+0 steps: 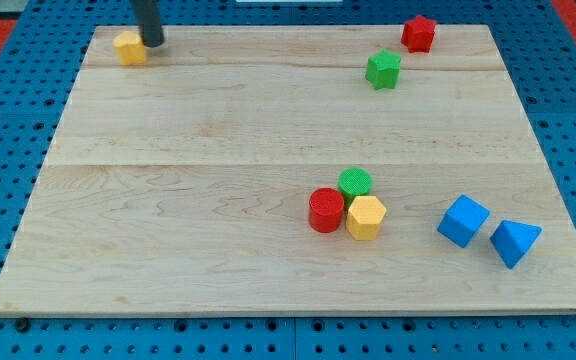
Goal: Push the green circle towards the center left
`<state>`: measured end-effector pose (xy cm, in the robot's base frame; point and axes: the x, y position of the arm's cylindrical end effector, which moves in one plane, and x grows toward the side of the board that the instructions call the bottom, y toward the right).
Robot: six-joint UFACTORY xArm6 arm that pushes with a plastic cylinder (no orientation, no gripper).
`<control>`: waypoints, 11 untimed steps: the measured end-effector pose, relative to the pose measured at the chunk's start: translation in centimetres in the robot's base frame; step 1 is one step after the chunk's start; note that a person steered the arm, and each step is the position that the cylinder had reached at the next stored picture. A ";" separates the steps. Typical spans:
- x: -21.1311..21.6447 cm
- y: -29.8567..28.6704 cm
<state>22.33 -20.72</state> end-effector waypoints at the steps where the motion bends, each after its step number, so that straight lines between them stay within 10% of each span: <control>1: 4.3 9.5; 2: 15.7 15.0; 5: 28.1 34.2; 8: 16.4 10.7; 10: 20.5 7.4; 11: 14.6 2.0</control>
